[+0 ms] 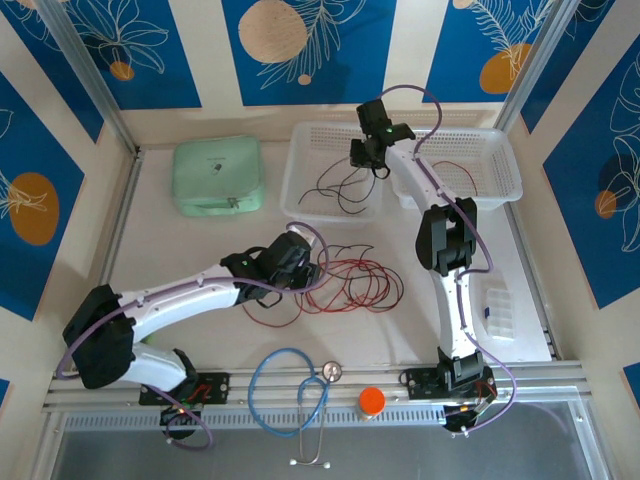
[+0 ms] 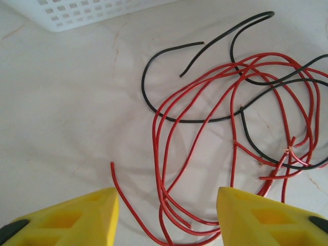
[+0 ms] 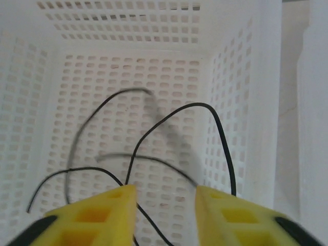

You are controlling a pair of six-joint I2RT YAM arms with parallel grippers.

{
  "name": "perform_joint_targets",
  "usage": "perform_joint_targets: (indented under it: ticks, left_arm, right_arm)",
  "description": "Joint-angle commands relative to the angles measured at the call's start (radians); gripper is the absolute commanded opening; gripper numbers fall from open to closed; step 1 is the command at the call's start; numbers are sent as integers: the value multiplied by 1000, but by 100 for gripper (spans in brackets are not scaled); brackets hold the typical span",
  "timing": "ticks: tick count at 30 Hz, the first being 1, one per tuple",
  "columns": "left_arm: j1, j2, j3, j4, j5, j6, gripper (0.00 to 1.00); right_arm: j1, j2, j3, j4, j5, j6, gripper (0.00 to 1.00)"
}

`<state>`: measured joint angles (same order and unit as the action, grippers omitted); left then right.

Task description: Untangle the cables

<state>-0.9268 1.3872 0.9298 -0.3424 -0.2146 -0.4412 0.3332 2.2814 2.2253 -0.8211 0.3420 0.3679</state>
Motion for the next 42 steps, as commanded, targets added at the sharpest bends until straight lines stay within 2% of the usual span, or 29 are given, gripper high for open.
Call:
perform_joint_targets:
  ticks: [1, 3, 7, 10, 13, 18, 22, 28, 35, 39, 42]
  left_arm:
    - [5, -19, 3, -51, 49, -10, 56]
    - [5, -13, 10, -67, 65, -8, 57]
    - [4, 12, 25, -106, 107, -10, 58]
    - [5, 38, 20, -125, 153, -16, 57]
    - [5, 71, 5, -130, 183, -24, 57]
    - [4, 124, -20, -104, 207, -33, 56]
    - [5, 146, -19, -105, 212, -33, 54]
    - [4, 128, -45, -139, 208, -43, 51]
    - [5, 104, -84, -142, 210, -51, 40]
    - [5, 105, -83, -131, 193, -51, 21]
    - [5, 84, -66, -134, 169, -47, 1]
  right_arm:
    - [26, -41, 4, -36, 7, 3, 45]
    - [40, -76, -2, -42, 7, -8, 52]
    - [75, -177, -63, -46, 21, -23, 53]
    - [104, -310, -213, -3, 27, -13, 53]
    - [135, -480, -437, 78, 21, 21, 52]
    - [172, -728, -777, 181, -56, 105, 50]
    - [213, -830, -922, 184, -88, 145, 47]
    - [257, -909, -1044, 177, -92, 196, 43]
    - [269, -968, -1098, 167, -80, 229, 42]
    - [273, -1009, -1117, 157, -71, 239, 41]
    - [276, -1036, -1132, 149, -86, 251, 41]
